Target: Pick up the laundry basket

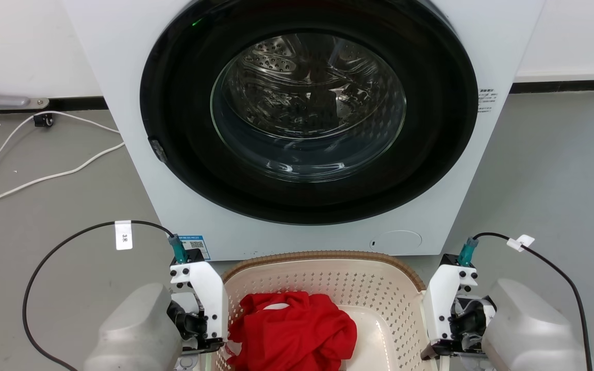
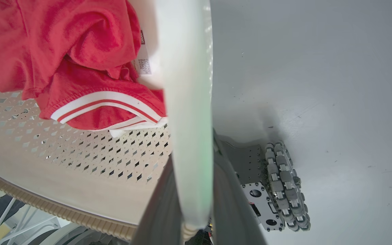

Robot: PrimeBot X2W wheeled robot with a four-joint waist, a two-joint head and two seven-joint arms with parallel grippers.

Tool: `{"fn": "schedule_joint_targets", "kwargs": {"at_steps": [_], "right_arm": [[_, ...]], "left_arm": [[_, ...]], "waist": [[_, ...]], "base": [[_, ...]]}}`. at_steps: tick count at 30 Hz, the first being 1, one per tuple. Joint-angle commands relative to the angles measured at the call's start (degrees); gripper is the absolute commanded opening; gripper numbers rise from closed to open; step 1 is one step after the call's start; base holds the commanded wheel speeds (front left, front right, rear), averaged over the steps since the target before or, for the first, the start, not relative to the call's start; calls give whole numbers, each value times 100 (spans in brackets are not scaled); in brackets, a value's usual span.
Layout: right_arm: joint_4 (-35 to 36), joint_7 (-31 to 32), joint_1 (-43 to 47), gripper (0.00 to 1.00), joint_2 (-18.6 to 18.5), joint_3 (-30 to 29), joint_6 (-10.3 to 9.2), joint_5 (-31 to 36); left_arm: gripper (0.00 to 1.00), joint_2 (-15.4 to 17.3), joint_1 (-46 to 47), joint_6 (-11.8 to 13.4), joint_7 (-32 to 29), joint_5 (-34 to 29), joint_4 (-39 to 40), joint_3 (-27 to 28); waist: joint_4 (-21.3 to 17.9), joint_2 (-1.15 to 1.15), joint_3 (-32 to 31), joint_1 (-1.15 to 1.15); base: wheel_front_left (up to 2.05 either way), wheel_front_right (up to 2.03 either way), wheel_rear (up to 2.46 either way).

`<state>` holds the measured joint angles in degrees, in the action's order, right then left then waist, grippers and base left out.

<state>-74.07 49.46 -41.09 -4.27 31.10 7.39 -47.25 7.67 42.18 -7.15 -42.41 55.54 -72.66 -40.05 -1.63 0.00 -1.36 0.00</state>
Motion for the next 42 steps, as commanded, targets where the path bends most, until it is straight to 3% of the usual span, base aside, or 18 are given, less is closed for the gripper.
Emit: {"fn": "schedule_joint_targets", "kwargs": {"at_steps": [1, 42], "right_arm": [[40, 15, 69, 0, 167, -36, 18, -28], [41, 32, 114, 0, 197, -144, 19, 84]], "left_arm": [[0, -145, -15, -59, 19, 91, 105, 18], [0, -133, -65, -60, 72, 367, 123, -252]], "waist": [[1, 0, 1, 0], [14, 0, -14, 0]], "base": [[0, 0, 0], [0, 0, 0]]}}
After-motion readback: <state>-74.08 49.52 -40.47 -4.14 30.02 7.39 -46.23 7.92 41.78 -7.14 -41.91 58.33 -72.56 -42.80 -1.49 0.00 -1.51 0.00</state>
